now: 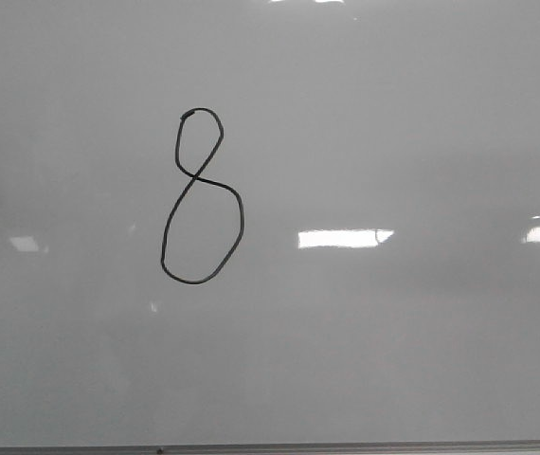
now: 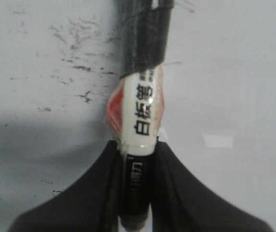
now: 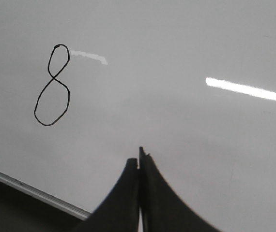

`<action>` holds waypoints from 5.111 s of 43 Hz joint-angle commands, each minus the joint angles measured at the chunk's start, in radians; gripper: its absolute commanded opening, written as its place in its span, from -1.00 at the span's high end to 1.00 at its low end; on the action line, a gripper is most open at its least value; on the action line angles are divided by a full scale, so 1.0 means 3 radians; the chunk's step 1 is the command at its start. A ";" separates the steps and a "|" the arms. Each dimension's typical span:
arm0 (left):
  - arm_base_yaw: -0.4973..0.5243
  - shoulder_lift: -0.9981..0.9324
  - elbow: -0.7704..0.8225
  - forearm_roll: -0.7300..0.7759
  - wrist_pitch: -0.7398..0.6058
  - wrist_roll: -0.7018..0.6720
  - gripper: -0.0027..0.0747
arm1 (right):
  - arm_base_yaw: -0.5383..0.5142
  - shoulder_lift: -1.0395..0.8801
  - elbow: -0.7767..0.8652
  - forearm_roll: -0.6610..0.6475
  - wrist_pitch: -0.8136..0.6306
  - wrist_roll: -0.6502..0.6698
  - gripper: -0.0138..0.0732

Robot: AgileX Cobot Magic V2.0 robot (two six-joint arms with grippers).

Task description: Write number 8 on whiteboard

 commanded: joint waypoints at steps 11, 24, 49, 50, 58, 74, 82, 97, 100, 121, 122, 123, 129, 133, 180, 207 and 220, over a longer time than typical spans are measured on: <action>0.0011 0.0172 -0.0241 -0.0020 -0.0203 -0.0031 0.98 | -0.0028 0.0038 -0.0066 0.0161 -0.0272 -0.0003 0.84; 0.0011 0.0176 -0.0241 -0.0020 -0.0078 -0.0031 0.98 | -0.0028 0.0038 -0.0066 0.0161 -0.0272 -0.0003 0.84; 0.0143 0.0176 -0.0241 0.0043 0.0041 -0.0031 0.18 | -0.0028 0.0038 -0.0066 0.0167 -0.0272 -0.0003 0.84; 0.0143 0.0176 -0.0241 0.0043 0.0041 -0.0031 0.15 | -0.0028 0.0038 -0.0066 0.0167 -0.0272 -0.0003 0.84; 0.0143 0.0155 -0.0241 0.0043 0.0070 -0.0031 -0.10 | -0.0028 0.0038 -0.0066 0.0167 -0.0269 -0.0003 0.84; 0.0143 -0.0778 -0.0234 0.0190 0.0580 -0.0031 -0.16 | -0.0028 0.0038 -0.0066 0.0167 -0.0269 -0.0003 0.84; 0.0143 -0.1561 -0.0041 0.0190 0.0767 -0.0031 0.07 | -0.0028 0.0038 -0.0066 0.0167 -0.0269 -0.0003 0.84; 0.0143 -0.2966 0.0450 0.0119 0.0860 -0.0031 0.99 | -0.0028 0.0038 -0.0066 0.0167 -0.0269 -0.0003 0.84; 0.0143 -0.3157 0.0450 0.0105 0.0861 -0.0031 0.99 | -0.0028 0.0038 -0.0066 0.0167 -0.0269 -0.0003 0.84; 0.0143 -0.3452 0.0450 0.0105 0.0861 -0.0031 0.99 | -0.0028 0.0038 -0.0066 0.0167 -0.0269 -0.0003 0.84; 0.0143 -0.3452 0.0450 0.0105 0.0861 -0.0031 0.98 | -0.0028 0.0038 -0.0066 0.0167 -0.0269 -0.0003 0.84; 0.0143 -0.3452 0.0450 0.0105 0.0861 -0.0031 0.99 | -0.0028 0.0038 -0.0066 0.0167 -0.0269 -0.0003 0.84; 0.0143 -0.3452 0.0450 0.0105 0.0861 -0.0031 0.99 | -0.0028 0.0038 -0.0066 0.0167 -0.0269 -0.0003 0.84; 0.0143 -0.3466 0.0477 0.0138 0.0840 -0.0031 0.99 | -0.0028 0.0038 -0.0066 0.0167 -0.0269 -0.0003 0.84; 0.0486 -0.4669 0.2041 0.1549 0.0434 -0.1332 0.99 | -0.0028 0.0038 -0.0066 0.0167 -0.0266 -0.0003 0.84; 0.0486 -0.4669 0.2041 0.1549 0.0434 -0.1332 0.99 | -0.0028 0.0038 -0.0066 0.0167 -0.0266 -0.0003 0.84; 0.0486 -0.4669 0.2041 0.1549 0.0434 -0.1332 0.99 | -0.0061 0.0009 0.0031 -0.0008 -0.0480 0.0012 0.84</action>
